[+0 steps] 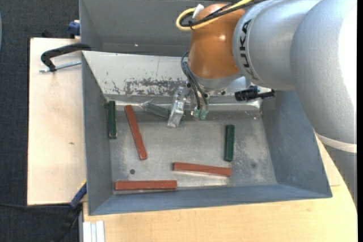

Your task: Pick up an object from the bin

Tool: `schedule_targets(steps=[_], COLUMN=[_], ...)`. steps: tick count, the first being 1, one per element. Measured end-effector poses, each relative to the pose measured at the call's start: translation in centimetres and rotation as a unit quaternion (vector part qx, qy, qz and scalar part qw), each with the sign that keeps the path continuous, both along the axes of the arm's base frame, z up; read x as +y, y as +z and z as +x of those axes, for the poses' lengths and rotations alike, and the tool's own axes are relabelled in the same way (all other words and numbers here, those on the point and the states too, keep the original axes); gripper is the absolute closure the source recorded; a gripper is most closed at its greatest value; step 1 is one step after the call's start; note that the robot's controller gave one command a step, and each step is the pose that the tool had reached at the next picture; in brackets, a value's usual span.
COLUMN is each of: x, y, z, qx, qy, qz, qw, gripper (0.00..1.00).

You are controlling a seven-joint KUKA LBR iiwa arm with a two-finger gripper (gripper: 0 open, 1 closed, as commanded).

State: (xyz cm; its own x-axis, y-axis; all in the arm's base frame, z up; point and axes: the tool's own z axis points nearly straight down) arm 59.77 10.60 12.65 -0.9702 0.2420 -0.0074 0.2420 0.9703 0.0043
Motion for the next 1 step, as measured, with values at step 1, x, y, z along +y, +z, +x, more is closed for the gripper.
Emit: schedule_targets(steps=[1], x=[0.01], y=[0.75], z=[0.04], qx=[-0.0006], qy=[0.000], qz=[0.000], qw=[1.0000], gripper=[1.00])
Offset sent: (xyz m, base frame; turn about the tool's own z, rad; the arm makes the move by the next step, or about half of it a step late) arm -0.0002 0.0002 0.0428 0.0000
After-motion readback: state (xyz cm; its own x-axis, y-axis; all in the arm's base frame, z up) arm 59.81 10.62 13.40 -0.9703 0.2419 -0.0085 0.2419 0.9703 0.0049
